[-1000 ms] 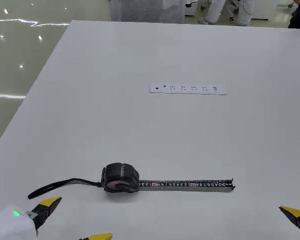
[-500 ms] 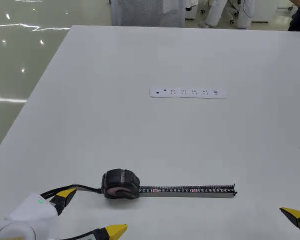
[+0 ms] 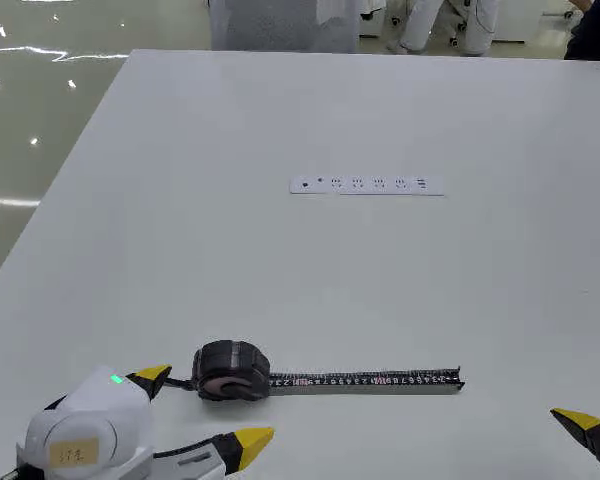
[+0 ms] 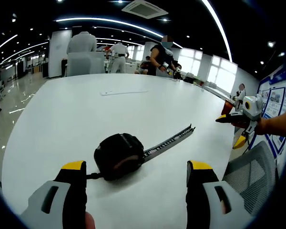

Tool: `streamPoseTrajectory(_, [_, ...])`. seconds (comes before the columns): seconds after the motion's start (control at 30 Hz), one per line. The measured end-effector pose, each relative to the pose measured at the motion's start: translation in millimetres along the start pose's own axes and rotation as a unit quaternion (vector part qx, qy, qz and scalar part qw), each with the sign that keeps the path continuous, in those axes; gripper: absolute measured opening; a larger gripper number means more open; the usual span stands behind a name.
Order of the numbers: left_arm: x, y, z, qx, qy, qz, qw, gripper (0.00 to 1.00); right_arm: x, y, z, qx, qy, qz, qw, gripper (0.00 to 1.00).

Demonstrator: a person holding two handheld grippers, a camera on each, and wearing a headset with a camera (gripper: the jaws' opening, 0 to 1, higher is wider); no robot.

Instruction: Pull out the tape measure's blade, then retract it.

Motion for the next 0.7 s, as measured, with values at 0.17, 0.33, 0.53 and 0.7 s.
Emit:
streamPoseTrajectory(0.17, [2.3,0.6,9.7,-0.005,0.002,0.003,1.0,0.83,1.6,0.0,-1.2,0.002,0.002,0.003,1.0,0.99])
streamPoseTrajectory(0.33, [2.5,5.4,16.8,-0.011,0.0,-0.001,0.9999,0.83,3.2,2.2,-2.8,0.001,0.005,0.006,1.0,0.99])
streamPoseTrajectory(0.53, [1.8,11.1,27.0,-0.014,-0.007,-0.015,0.9998,0.83,3.3,2.8,-1.7,-0.001,0.003,0.009,1.0,0.99])
streamPoseTrajectory(0.7, [1.6,13.0,29.9,-0.012,-0.017,-0.024,0.9995,0.83,2.7,1.6,2.5,-0.001,-0.001,0.007,1.0,0.99])
Point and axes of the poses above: the centre of the closed fingertips' face, and the gripper's own axes: z roughly forward along the fingers, x roughly to its right, y roughly out of its underside, the point moved 7 cm from there along -z, roughly backward along the fingers, and after that the axes turned 4 degrees about x, right-handed, at the moved point
